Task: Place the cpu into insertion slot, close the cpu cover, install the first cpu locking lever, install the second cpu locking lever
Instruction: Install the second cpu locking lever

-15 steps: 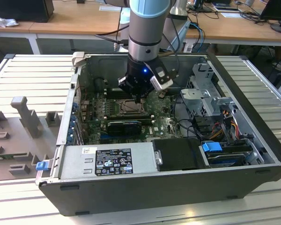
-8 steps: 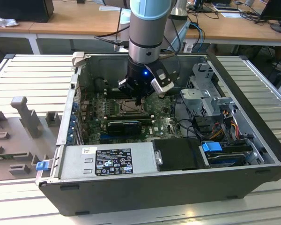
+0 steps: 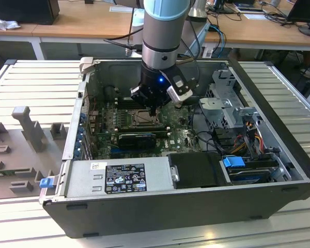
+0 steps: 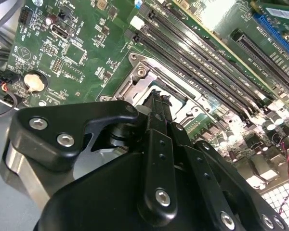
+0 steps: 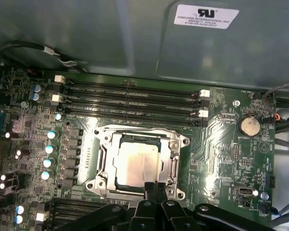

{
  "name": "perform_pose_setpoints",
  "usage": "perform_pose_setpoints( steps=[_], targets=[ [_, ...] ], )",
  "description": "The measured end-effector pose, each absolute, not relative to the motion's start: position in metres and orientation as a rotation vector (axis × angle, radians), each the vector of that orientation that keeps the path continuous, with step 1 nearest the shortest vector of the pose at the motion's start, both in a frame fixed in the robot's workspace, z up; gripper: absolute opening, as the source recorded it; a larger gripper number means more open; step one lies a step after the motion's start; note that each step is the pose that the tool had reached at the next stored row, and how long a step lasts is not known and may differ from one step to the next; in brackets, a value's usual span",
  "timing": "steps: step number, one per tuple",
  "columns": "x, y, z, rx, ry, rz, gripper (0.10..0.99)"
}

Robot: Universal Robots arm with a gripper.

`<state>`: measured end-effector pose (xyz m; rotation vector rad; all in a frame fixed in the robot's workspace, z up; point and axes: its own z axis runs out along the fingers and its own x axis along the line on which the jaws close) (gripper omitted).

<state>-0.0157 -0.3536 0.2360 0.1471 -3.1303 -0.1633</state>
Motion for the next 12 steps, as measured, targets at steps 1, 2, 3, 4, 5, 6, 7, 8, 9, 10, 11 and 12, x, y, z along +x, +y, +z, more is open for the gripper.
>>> perform_pose_setpoints(
  steps=[1,2,3,4,5,6,7,8,9,10,11,12],
  targets=[
    [-0.016,-0.355,0.236,0.147,-3.13,-0.163,0.106],
    [-0.016,-0.356,0.236,0.147,-3.13,-0.163,0.106],
    [-0.016,-0.357,0.236,0.147,-3.13,-0.163,0.106],
    [-0.016,-0.357,0.236,0.147,-3.13,-0.163,0.106],
    [-0.016,-0.358,0.236,0.147,-3.13,-0.163,0.106],
    [-0.016,-0.359,0.236,0.147,-3.13,-0.163,0.106],
    [-0.016,-0.36,0.236,0.147,-3.13,-0.163,0.106],
    [-0.016,-0.361,0.236,0.147,-3.13,-0.163,0.106],
    [-0.016,-0.362,0.236,0.147,-3.13,-0.163,0.106],
    [-0.016,-0.363,0.236,0.147,-3.13,-0.163,0.106],
    [-0.016,-0.365,0.236,0.147,-3.13,-0.163,0.106],
    [-0.016,-0.368,0.235,0.147,-3.13,-0.163,0.106]
  ],
)
